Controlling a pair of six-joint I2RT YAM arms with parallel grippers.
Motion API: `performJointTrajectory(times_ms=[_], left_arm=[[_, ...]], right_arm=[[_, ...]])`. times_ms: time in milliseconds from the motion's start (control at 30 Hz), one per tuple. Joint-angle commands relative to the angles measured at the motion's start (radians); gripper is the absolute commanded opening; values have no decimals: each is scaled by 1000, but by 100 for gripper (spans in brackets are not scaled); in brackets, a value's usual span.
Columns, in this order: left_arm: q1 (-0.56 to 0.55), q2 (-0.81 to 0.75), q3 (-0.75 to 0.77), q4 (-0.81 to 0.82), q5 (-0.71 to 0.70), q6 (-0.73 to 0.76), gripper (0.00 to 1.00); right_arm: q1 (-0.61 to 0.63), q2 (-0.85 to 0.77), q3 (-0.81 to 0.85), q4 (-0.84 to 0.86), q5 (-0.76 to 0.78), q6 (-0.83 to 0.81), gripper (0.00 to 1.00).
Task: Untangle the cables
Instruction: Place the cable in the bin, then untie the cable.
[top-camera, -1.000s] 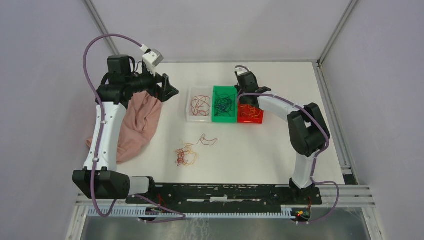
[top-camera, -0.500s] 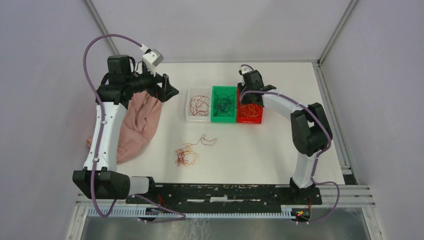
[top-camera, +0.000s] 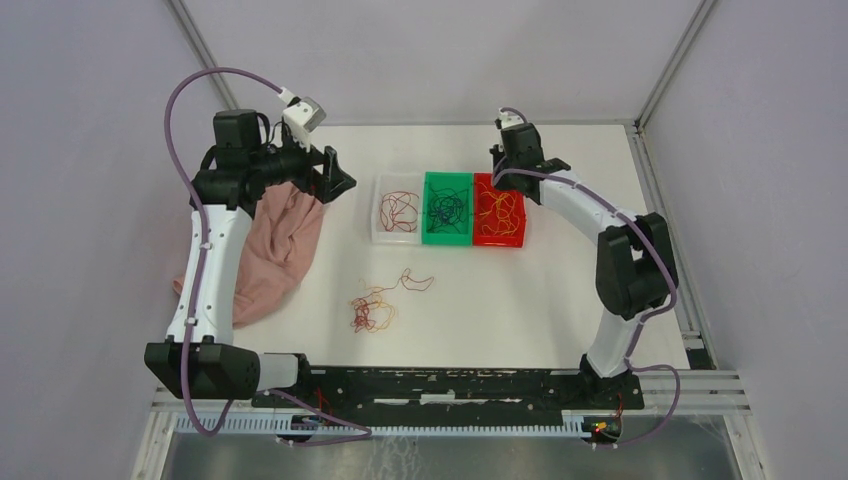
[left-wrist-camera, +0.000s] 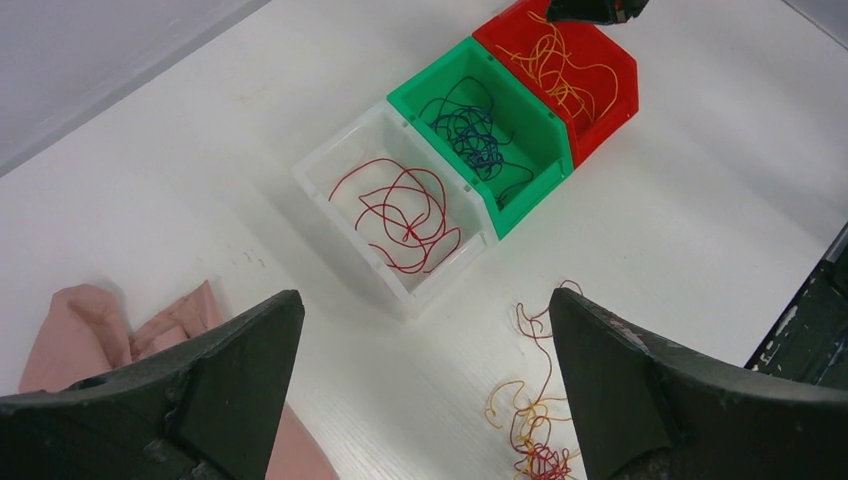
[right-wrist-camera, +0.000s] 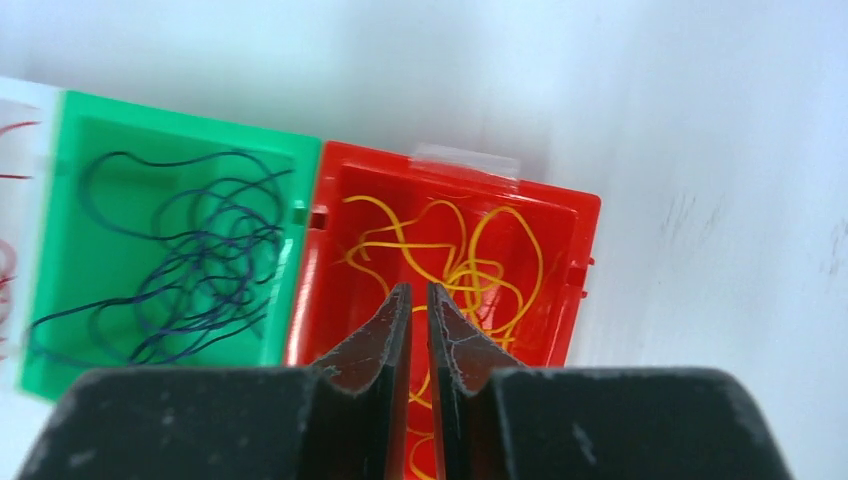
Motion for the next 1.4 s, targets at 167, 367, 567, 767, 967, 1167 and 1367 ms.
performJointTrajectory(times_ms=[167,367,567,767,967,1167,1367], left_arm=[[5,24,75,-33,-90,-26,99],[5,-2,9,-109,-60,163,99],[3,-26,-138,-181,-79,332,99],[4,-52,-269,-203,-92,433,99],[4,-69,-373,-226,-66,566,97],[5,-94,-443,-286,-18,693,91],[-6,-155,-517,-290,-23,779,87]], right_arm=[[-13,186,88,-6,96,-15,10],[-5,172,68,10,48,-13,12],[53,-27,-3,59,21,-19,36],[190,-231,-195,200,-78,-80,53],[316,-295,-347,292,-464,-357,62],[392,-198,-292,208,-674,-480,65],[472,-12,-127,15,-645,-642,66]])
